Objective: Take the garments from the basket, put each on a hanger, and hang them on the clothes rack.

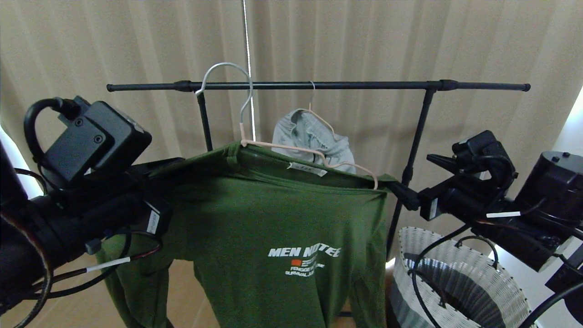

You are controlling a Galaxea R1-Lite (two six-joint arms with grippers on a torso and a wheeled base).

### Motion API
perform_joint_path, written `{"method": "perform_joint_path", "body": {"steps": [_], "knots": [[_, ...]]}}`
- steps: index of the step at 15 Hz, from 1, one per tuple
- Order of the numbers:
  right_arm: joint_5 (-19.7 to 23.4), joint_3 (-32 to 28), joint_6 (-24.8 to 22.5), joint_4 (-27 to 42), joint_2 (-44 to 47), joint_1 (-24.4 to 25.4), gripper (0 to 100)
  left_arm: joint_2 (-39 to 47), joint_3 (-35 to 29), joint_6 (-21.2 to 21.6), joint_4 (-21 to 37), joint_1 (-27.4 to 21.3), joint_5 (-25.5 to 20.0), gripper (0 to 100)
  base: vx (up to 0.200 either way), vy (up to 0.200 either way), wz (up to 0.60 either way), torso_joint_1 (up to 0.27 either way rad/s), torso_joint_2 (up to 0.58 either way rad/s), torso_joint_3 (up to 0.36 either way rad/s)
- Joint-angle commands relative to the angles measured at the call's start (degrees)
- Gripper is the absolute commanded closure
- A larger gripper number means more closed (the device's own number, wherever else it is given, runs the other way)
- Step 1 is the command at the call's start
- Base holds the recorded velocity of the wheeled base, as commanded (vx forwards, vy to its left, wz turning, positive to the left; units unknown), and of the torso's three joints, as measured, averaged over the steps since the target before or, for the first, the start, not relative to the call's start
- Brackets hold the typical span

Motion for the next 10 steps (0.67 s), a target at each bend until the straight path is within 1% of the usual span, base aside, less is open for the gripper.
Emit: {"method": "perform_joint_path", "body": {"steps": [1, 3, 4, 5, 6, 8, 10], "knots": [[0.29, -1.80, 0.12, -0.13, -0.96, 0.15, 0, -0.32, 2.38, 2.18, 0.06, 2.09, 0.01, 100, 0.000, 0.000, 0.00, 0.000, 0.00, 0.000], [0.29, -1.89, 0.12, -0.22, -1.22, 0.41, 0, -0.15, 3.08, 2.79, 0.06, 2.18, 0.10, 100, 0.000, 0.000, 0.00, 0.000, 0.00, 0.000], [0.47, -2.42, 0.38, -0.22, -1.75, 2.52, 0, 0.38, 4.23, 3.85, 0.06, 2.45, 0.28, 100, 0.000, 0.000, 0.00, 0.000, 0.00, 0.000], [0.47, -2.15, 1.00, -0.22, -2.10, 4.54, 0, 1.35, 3.87, 3.76, 0.06, 2.45, 0.71, 100, 0.000, 0.000, 0.00, 0.000, 0.00, 0.000], [0.47, -1.98, 1.44, -0.13, -2.28, 5.42, 0, 1.61, 3.61, 3.76, 0.06, 2.45, 1.24, 100, 0.000, 0.000, 0.00, 0.000, 0.00, 0.000], [0.47, -1.71, 3.37, -0.13, -4.03, 10.25, 0, 2.40, 2.99, 3.14, -0.12, 2.36, 6.25, 100, 0.000, 0.000, 0.00, 0.000, 0.00, 0.000], [0.55, 0.13, 3.63, -0.22, -4.56, 12.89, 0, 2.40, 2.73, 0.77, -0.12, 1.92, 6.60, 100, 0.000, 0.000, 0.00, 0.000, 0.00, 0.000]]}}
